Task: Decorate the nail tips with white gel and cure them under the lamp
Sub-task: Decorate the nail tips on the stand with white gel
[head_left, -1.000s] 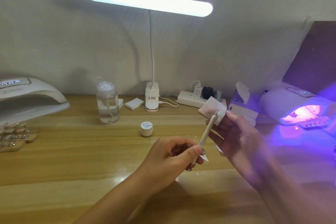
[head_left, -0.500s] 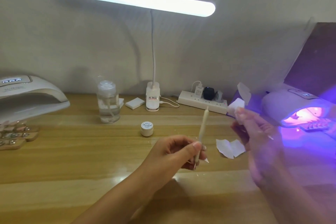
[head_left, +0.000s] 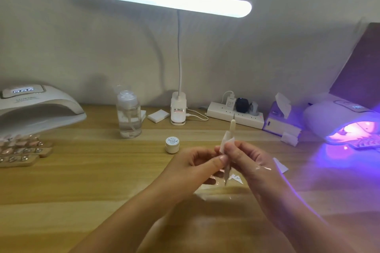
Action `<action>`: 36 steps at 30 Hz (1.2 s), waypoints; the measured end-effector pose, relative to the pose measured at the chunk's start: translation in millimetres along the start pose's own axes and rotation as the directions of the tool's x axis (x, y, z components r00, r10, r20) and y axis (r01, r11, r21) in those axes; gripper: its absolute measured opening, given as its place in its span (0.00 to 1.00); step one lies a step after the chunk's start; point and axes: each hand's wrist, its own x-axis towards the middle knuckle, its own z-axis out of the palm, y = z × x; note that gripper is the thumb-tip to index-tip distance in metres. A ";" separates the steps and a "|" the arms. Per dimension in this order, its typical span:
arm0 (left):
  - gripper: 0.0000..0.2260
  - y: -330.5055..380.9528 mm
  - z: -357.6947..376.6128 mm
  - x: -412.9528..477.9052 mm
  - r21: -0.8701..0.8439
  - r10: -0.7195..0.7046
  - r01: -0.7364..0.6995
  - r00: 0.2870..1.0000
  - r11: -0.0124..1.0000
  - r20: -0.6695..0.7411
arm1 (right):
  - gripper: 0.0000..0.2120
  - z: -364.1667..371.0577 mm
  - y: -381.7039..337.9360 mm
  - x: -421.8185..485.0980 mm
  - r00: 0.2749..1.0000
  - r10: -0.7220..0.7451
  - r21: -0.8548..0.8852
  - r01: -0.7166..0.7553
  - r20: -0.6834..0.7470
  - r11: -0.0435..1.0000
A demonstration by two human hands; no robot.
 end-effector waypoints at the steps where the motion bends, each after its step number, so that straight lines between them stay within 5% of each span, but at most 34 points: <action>1: 0.14 1.8 -3.9 2.1 -0.003 -0.003 0.002 0.998 1.000 -0.055 | 0.14 -0.3 -1.0 -0.2 0.999 -0.025 -0.068 0.023 -0.021 0.997; 7: 0.13 7.5 -5.5 0.9 -0.080 0.072 -0.082 0.990 0.993 -0.122 | 0.15 5.7 0.9 -5.6 0.996 -0.039 -0.254 0.059 0.085 0.965; 14: 0.09 7.6 -4.2 1.3 -0.123 0.112 -0.143 0.967 0.982 -0.228 | 0.15 12.2 0.0 -8.1 0.995 0.009 -0.248 0.015 0.096 0.969; 24: 0.09 11.5 -10.8 6.9 -0.244 0.099 -0.243 0.869 0.939 -0.485 | 0.17 16.9 0.0 -9.8 0.993 0.015 -0.263 0.017 0.116 0.965; 29: 0.06 28.6 -59.3 6.2 -0.416 0.015 -0.384 0.750 0.824 -0.662 | 0.17 15.4 1.9 -10.9 0.999 0.002 -0.216 0.009 0.050 0.976; 36: 0.07 20.9 -28.4 8.7 -0.422 0.054 -0.303 0.859 0.855 -0.509 | 0.21 18.7 8.3 -6.0 0.997 0.000 -0.127 -0.009 -0.074 0.992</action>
